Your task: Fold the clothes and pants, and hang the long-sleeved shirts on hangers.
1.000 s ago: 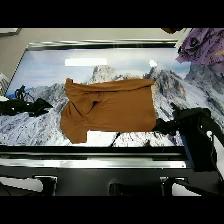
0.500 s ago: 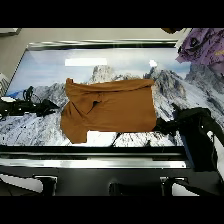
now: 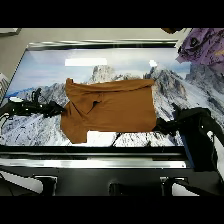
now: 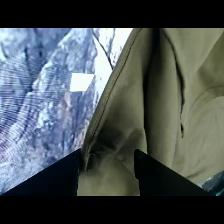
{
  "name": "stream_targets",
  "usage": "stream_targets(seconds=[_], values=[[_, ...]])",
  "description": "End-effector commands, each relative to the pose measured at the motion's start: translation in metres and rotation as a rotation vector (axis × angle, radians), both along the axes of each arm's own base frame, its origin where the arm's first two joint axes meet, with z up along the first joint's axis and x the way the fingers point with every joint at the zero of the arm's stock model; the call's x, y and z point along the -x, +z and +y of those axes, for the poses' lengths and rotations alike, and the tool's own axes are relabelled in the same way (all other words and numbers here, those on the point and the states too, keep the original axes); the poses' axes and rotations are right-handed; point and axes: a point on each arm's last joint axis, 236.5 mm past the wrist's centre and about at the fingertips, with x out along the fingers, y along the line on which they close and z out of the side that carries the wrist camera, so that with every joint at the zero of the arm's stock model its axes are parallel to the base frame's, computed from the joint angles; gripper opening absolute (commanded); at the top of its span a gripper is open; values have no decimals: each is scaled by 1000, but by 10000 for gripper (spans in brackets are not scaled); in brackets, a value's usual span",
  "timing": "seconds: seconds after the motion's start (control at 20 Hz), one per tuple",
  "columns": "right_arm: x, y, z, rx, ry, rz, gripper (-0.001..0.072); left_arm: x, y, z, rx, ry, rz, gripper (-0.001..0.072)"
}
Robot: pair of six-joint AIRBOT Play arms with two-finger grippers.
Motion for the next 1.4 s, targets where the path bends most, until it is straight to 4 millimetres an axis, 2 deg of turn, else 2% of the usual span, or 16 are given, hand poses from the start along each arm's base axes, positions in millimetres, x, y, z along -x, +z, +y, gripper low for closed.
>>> stream_targets(seconds=[0.0,0.05,0.1,0.15,0.2,0.35,0.45,0.6,0.7,0.8,0.9,1.0,1.1,1.15,1.25,1.35], values=[[-1,0,0,1,0,-3,26,1,-4,-2,-4,-7,7,373],[-1,0,0,1,0,-3,26,1,-4,-2,-4,-7,7,368],[-1,0,0,1,0,-3,26,1,-4,-2,-4,-8,7,274],[-1,0,0,0,0,-3,26,1,-4,-2,-4,-7,7,99],[-1,0,0,0,-1,-2,25,1,-4,-2,-4,-8,6,17],[-4,7,-1,7,-3,-29,25,0,-1,-1,-6,-7,0,16],[-11,19,0,2,-3,-64,25,-6,7,1,-13,-2,-22,14],[-44,54,6,4,24,-181,24,-34,50,9,-39,30,-120,12],[-80,94,15,55,81,-326,24,-62,106,19,-78,58,-246,12],[-121,155,21,137,101,-498,24,-88,186,31,-139,90,-416,12],[-155,234,19,221,96,-696,24,-101,269,47,-239,131,-578,12],[-169,335,16,269,65,-913,24,-94,367,64,-369,200,-754,12],[-155,427,12,300,28,-1093,24,-66,456,71,-475,268,-922,12],[-140,463,12,308,19,-1165,24,-43,496,72,-523,307,-1003,12],[-97,522,15,301,-13,-1291,24,12,548,70,-602,379,-1102,13],[-47,554,17,299,-24,-1360,24,69,574,67,-665,443,-1147,13]])
